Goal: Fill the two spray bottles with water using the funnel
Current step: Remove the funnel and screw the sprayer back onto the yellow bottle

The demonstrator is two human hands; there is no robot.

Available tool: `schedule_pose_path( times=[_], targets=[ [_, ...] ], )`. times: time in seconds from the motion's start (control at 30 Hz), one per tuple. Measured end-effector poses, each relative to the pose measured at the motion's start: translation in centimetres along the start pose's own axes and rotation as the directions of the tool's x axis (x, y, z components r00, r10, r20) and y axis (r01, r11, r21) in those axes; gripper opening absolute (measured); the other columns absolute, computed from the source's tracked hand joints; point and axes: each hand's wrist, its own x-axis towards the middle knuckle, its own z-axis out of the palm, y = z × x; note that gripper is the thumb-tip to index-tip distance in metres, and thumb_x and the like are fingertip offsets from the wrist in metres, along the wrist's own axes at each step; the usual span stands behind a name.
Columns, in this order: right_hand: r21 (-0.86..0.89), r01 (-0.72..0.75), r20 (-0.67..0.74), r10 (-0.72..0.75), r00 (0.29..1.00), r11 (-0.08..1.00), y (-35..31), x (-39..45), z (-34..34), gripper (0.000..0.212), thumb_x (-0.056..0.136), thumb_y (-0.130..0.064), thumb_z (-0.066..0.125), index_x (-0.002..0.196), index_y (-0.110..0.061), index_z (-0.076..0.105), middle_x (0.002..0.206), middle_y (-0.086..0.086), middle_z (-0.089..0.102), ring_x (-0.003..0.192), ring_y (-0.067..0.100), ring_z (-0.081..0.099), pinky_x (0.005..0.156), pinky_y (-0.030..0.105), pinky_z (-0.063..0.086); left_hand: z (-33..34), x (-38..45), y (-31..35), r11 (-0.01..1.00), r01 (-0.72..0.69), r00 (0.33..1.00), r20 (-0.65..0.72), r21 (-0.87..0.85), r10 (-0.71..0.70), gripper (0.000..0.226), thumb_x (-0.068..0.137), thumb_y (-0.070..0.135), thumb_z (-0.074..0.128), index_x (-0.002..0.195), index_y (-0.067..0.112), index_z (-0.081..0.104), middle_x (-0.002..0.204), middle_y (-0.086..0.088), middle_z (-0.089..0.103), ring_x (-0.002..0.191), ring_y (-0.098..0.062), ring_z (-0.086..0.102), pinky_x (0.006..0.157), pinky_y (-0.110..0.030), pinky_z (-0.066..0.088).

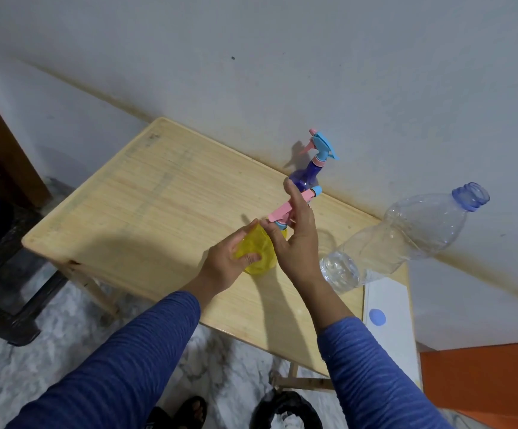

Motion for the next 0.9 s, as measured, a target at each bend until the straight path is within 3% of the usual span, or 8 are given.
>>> schedule_pose_path(
  times=[0.1, 0.2, 0.3, 0.4, 0.53, 0.67, 0.83, 0.9],
  targets=[
    [0.016, 0.024, 0.067, -0.025, 0.997, 1.0, 0.2, -0.5, -0.6, 0.073, 0.087, -0.001, 0.056, 0.139, -0.044, 0.028, 0.14, -0.022, 0.04, 0.122, 0.012, 0.051, 0.103, 0.024, 0.042, 0.1, 0.0, -0.3, 1.0, -0.023, 1.0, -0.004, 0.001, 0.023, 0.069, 0.081, -0.002, 0.068, 0.135, 0.028, 0.035, 0.128, 0.022, 0.043, 0.107, 0.031, 0.039, 0.088, 0.004, 0.031],
    [0.003, 0.016, -0.002, -0.016, 1.0, 1.0, 0.1, -0.3, -0.1, 0.071, 0.081, 0.006, 0.057, 0.135, -0.035, 0.038, 0.129, -0.001, 0.055, 0.106, 0.018, 0.057, 0.096, 0.023, 0.046, 0.0, 0.1, -0.7, 1.0, -0.016, 1.0, -0.015, 0.005, 0.016, 0.069, 0.081, 0.003, 0.07, 0.132, 0.036, 0.038, 0.132, 0.021, 0.045, 0.114, 0.026, 0.039, 0.095, 0.0, 0.031],
    [0.0, 0.011, -0.022, -0.011, 1.0, 1.0, 0.1, -0.4, 0.0, 0.074, 0.081, 0.006, 0.058, 0.139, -0.034, 0.034, 0.133, -0.001, 0.052, 0.104, 0.017, 0.056, 0.093, 0.018, 0.045, -0.1, 0.2, -0.6, 1.0, -0.018, 1.0, -0.008, 0.014, 0.018, 0.07, 0.081, 0.003, 0.07, 0.131, 0.038, 0.038, 0.13, 0.025, 0.045, 0.114, 0.027, 0.04, 0.094, 0.0, 0.032],
    [0.01, -0.032, -0.09, 0.032, 0.995, 0.999, 0.1, -0.8, 0.2, 0.083, 0.081, -0.003, 0.065, 0.141, -0.042, 0.021, 0.141, 0.0, 0.045, 0.111, 0.015, 0.055, 0.09, 0.018, 0.046, -0.2, 0.2, -0.7, 1.0, -0.011, 1.0, 0.001, -0.001, 0.011, 0.069, 0.081, 0.003, 0.07, 0.132, 0.037, 0.038, 0.131, 0.023, 0.046, 0.116, 0.024, 0.041, 0.097, -0.002, 0.032],
    [-0.096, -0.098, -0.34, 0.06, 0.938, 0.99, 0.3, -1.1, 1.2, 0.097, 0.073, -0.029, 0.076, 0.144, -0.039, 0.012, 0.127, 0.005, 0.036, 0.109, 0.003, 0.043, 0.095, 0.025, 0.042, -0.1, 0.2, -0.8, 1.0, -0.005, 1.0, 0.0, 0.008, 0.005, 0.067, 0.082, 0.006, 0.07, 0.129, 0.042, 0.038, 0.129, 0.03, 0.043, 0.12, 0.021, 0.038, 0.097, 0.0, 0.03],
    [-0.079, -0.078, -0.259, 0.056, 0.964, 0.994, 0.5, 0.1, 1.6, 0.097, 0.073, -0.031, 0.074, 0.146, -0.036, 0.011, 0.139, 0.008, 0.034, 0.125, 0.022, 0.039, 0.1, 0.045, 0.043, 0.3, 0.0, -0.5, 1.0, 0.0, 0.999, -0.043, -0.013, -0.001, 0.071, 0.081, 0.005, 0.071, 0.136, 0.031, 0.035, 0.128, 0.028, 0.041, 0.117, 0.018, 0.037, 0.091, 0.004, 0.029],
    [-0.014, -0.062, -0.159, 0.059, 0.986, 0.998, 0.6, 1.9, 1.1, 0.075, 0.09, -0.018, 0.059, 0.149, -0.021, 0.013, 0.144, 0.006, 0.035, 0.123, 0.01, 0.036, 0.102, 0.021, 0.036, 0.2, -0.6, 0.0, 0.997, 0.004, 1.0, -0.028, 0.074, -0.002, 0.065, 0.084, 0.024, 0.07, 0.137, 0.039, 0.035, 0.134, 0.026, 0.041, 0.125, 0.011, 0.037, 0.093, 0.002, 0.031],
    [0.029, -0.045, -0.148, 0.048, 0.988, 0.999, 0.5, 2.7, 0.5, 0.068, 0.094, -0.021, 0.049, 0.149, -0.024, 0.01, 0.143, 0.003, 0.037, 0.122, 0.01, 0.043, 0.099, 0.026, 0.04, -0.8, -0.9, -0.1, 0.98, 0.001, 1.0, -0.028, 0.199, 0.005, 0.06, 0.085, 0.039, 0.061, 0.14, 0.037, 0.037, 0.138, 0.02, 0.041, 0.128, 0.006, 0.037, 0.101, -0.007, 0.029]
  ],
)
